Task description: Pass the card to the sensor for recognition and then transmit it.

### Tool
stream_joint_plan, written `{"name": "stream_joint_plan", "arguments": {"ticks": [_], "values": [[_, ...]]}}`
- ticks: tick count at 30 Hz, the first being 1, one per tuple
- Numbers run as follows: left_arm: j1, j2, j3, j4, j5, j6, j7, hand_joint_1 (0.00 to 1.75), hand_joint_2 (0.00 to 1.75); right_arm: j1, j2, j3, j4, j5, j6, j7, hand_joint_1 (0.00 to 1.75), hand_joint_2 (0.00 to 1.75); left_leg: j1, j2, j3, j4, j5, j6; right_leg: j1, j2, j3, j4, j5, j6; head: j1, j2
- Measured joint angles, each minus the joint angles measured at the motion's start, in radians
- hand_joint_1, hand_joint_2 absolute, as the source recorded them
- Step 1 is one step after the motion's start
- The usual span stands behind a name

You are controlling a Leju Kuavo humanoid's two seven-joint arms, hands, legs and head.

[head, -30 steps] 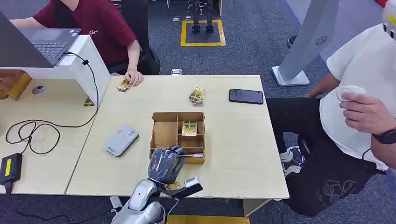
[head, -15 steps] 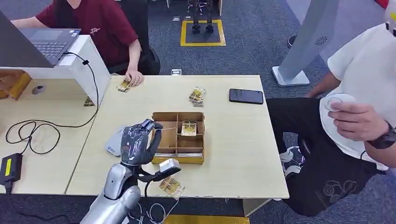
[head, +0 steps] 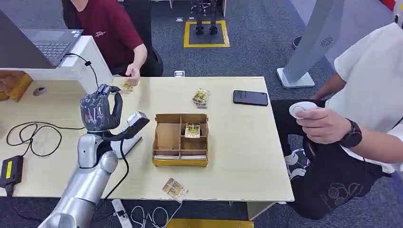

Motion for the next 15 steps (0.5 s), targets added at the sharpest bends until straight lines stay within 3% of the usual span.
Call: {"name": "stream_joint_plan", "arguments": {"ticks": [2, 9, 15], "values": [[-0.04, -0.006, 0.041, 0.052, -0.062, 0.0, 0.0, 1.75, 1.75, -0.002, 0.0, 0.015, 0.0, 0.0, 0.005, 0.0, 0.0, 1.75, 0.0, 0.0, 0.0, 0.0, 0.0, 0.0, 0.0, 0.0, 0.0, 0.0, 0.0, 0.0, 0.0, 0.0], [-0.111, -0.036, 0.13, 0.161, -0.123, 0.0, -0.018, 1.75, 1.75, -0.005, -0.001, 0.033, 0.0, 0.0, 0.009, 0.008, 0.0, 1.75, 0.0, 0.0, 0.0, 0.0, 0.0, 0.0, 0.0, 0.0, 0.0, 0.0, 0.001, 0.001, 0.0, 0.0], [-0.126, -0.058, 0.172, 0.206, -0.122, 0.0, -0.041, 1.75, 1.75, -0.005, -0.003, 0.038, 0.0, 0.0, 0.013, 0.011, 0.0, 1.75, 0.0, 0.0, 0.0, 0.0, 0.0, 0.0, 0.0, 0.0, 0.0, 0.0, 0.001, 0.001, 0.0, 0.0]]}}
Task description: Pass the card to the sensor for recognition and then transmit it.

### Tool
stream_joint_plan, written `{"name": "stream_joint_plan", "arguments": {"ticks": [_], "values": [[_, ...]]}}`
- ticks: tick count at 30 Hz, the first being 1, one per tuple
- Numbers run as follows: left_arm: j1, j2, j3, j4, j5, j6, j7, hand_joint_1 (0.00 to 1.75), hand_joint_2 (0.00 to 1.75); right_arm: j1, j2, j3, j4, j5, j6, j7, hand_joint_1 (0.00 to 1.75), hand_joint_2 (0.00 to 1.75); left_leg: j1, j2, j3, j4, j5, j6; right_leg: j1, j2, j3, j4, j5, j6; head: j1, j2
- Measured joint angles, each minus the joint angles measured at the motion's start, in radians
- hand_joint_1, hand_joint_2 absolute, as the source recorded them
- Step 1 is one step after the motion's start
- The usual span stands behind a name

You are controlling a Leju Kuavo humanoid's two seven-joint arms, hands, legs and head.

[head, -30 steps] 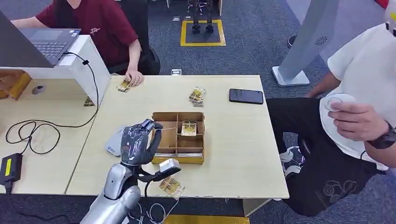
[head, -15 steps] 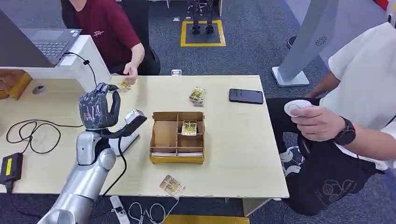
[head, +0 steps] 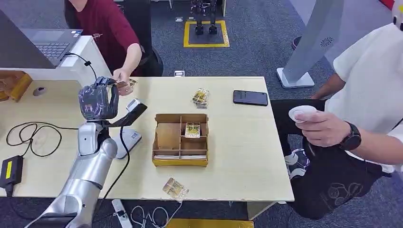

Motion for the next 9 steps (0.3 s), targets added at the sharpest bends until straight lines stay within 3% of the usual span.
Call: {"name": "stream_joint_plan", "arguments": {"ticks": [7, 8, 9], "values": [[-0.001, -0.011, 0.02, 0.023, -0.01, 0.0, -0.001, 1.75, 1.75, 0.0, -0.001, 0.0, 0.0, 0.0, 0.0, 0.0, 0.0, 1.75, 0.0, 0.0, 0.0, 0.0, 0.0, 0.0, 0.0, 0.0, 0.0, 0.0, 0.0, 0.0, 0.0, 0.0], [-0.001, -0.013, 0.023, 0.024, -0.012, 0.0, -0.001, 0.0, 1.75, 0.0, -0.001, 0.0, 0.0, 0.0, 0.0, 0.0, 0.0, 1.75, 0.0, 0.0, 0.0, 0.0, 0.0, 0.0, 0.0, 0.0, 0.0, 0.0, 0.0, 0.0, 0.0, 0.0], [-0.001, -0.013, 0.024, 0.025, -0.014, 0.0, -0.001, 0.0, 1.75, 0.0, -0.001, 0.0, 0.0, 0.0, 0.0, 0.0, 0.0, 1.75, 0.0, 0.0, 0.0, 0.0, 0.0, 0.0, 0.0, 0.0, 0.0, 0.0, 0.0, 0.0, 0.0, 0.0]]}}
